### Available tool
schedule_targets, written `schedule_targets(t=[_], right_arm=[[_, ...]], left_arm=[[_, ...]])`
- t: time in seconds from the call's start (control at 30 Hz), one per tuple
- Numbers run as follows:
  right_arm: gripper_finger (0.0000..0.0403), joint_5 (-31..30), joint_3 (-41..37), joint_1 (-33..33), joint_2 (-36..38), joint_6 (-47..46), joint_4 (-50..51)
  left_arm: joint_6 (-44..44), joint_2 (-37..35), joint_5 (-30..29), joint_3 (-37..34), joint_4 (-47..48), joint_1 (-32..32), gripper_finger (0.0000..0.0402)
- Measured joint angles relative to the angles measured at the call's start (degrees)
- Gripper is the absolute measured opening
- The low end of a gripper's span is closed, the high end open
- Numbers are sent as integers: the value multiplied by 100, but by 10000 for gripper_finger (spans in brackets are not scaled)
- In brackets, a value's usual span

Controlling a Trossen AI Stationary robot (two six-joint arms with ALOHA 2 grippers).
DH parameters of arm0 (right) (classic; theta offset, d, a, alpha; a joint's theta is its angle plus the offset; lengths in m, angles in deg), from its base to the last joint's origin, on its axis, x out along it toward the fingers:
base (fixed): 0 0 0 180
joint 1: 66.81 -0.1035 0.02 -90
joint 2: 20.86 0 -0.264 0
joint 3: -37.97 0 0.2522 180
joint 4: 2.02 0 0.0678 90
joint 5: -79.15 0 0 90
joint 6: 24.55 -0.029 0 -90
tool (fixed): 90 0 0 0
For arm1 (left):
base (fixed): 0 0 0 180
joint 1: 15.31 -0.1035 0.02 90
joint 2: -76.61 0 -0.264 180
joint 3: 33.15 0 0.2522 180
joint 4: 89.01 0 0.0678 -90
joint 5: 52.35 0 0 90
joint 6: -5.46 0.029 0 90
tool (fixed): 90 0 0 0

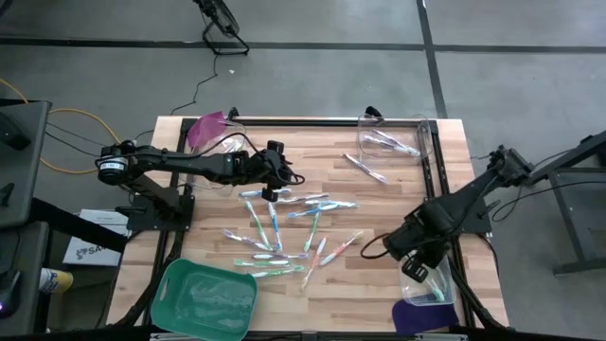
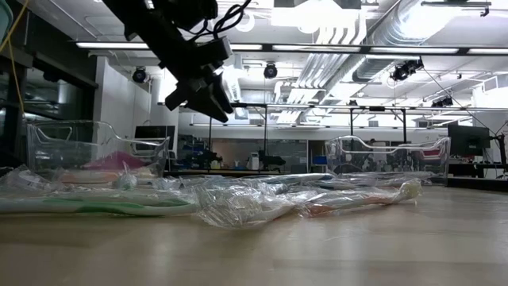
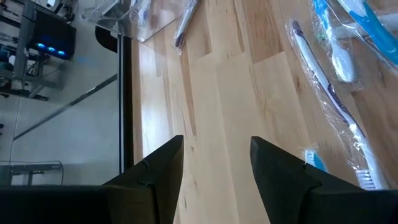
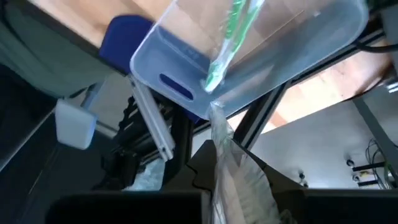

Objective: Pick & Place Toothbrushes
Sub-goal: Put the green toothbrush into the white bin

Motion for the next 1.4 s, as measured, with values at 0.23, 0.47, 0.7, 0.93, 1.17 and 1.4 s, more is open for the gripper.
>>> schedule_targets(t=[0.23,0.47,0.7,0.93,1.17,1.4], right_arm=[[15,233,-141,207,-196,499,-156],[15,829,-910,230,-198,611,-610],[15,910,-1249,197,-198,702,-767],[15,812,-1406,199,-198,804,-1285],[15,1133,-1658,199,-198,760,-1590],[34,769,-1775,199,-198,908,-1590]], left_arm=[[-11,0,1,0,81,0,177],[-11,-1,0,0,87,0,177],[-30,1,0,0,87,0,177],[-35,1,0,0,88,0,177],[-35,1,0,0,89,0,177],[-37,1,0,0,92,0,177]])
